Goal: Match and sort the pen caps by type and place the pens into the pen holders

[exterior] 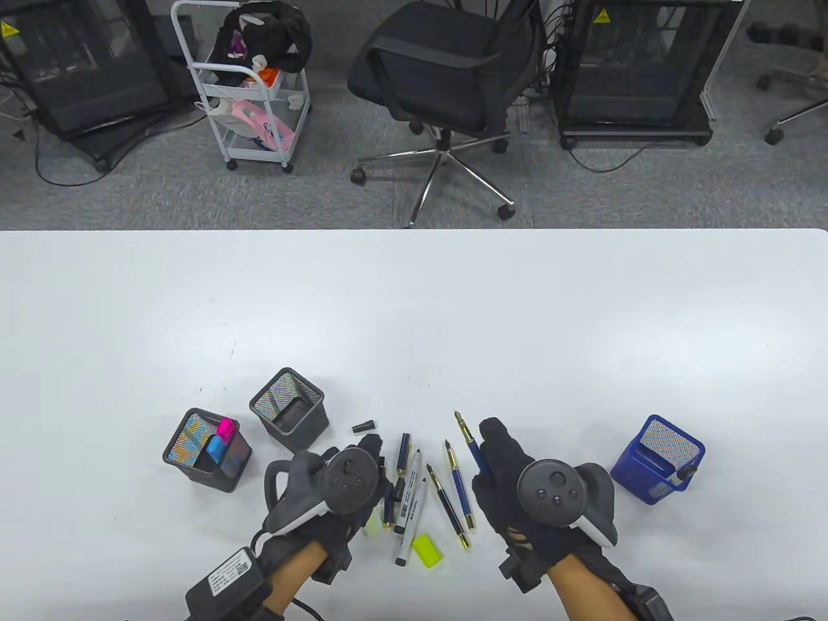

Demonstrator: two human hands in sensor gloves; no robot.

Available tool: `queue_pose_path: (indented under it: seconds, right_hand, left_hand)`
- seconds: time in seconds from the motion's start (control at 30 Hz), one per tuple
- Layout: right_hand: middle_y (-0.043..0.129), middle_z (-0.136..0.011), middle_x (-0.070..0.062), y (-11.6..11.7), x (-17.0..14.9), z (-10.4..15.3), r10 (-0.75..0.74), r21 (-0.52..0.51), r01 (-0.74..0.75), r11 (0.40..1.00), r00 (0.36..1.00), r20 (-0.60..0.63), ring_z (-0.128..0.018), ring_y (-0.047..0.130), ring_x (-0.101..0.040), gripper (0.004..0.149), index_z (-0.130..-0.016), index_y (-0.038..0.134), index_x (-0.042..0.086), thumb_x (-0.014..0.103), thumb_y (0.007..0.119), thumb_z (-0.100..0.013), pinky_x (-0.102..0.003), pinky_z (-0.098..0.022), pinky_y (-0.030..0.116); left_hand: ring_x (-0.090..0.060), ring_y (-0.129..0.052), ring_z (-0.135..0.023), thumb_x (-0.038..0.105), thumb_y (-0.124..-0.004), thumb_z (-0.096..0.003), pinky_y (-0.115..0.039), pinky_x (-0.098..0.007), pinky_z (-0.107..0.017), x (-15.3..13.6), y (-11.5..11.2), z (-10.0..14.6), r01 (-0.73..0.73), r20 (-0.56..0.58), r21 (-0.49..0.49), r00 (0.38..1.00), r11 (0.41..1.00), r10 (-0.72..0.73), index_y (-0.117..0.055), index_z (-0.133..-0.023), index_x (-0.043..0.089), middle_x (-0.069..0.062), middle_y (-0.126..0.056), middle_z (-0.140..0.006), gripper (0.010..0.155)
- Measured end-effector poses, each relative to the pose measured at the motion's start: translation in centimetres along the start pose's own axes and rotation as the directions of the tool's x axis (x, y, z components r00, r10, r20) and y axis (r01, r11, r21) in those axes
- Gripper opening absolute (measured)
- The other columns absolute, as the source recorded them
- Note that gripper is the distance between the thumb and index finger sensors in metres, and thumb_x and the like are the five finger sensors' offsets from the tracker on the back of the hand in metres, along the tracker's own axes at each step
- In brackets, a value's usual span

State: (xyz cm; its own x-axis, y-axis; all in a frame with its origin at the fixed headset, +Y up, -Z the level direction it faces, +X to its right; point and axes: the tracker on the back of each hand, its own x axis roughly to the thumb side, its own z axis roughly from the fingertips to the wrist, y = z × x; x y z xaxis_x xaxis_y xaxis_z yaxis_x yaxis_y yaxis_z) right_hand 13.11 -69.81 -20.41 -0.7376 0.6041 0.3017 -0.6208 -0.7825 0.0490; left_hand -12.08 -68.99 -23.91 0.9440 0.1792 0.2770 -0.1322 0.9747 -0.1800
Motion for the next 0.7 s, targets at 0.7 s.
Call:
queue_pose_path:
  seconds: [0.7]
  right_hand:
    - [0.076, -0.087, -0.024, -1.4, -1.4, 0.7, -0.018, -0.042, 0.016, 0.999, 0.999, -0.047, -0.062, 0.101, -0.031, 0.079, -0.102, 0.04, 0.002, 0.026, 0.089, -0.045, -0.045, -0.045, 0.087]
  left_hand:
    - [-0.023, -0.106, -0.035, 0.037, -0.099, -0.0388, -0.087, -0.056, -0.04, 3.8, -5.0, -8.0, 0.258, -0.217, -0.179, 0.931, 0.949, -0.294, -0.089, -0.087, 0.016, -0.007, -0.11, -0.07, 0.054]
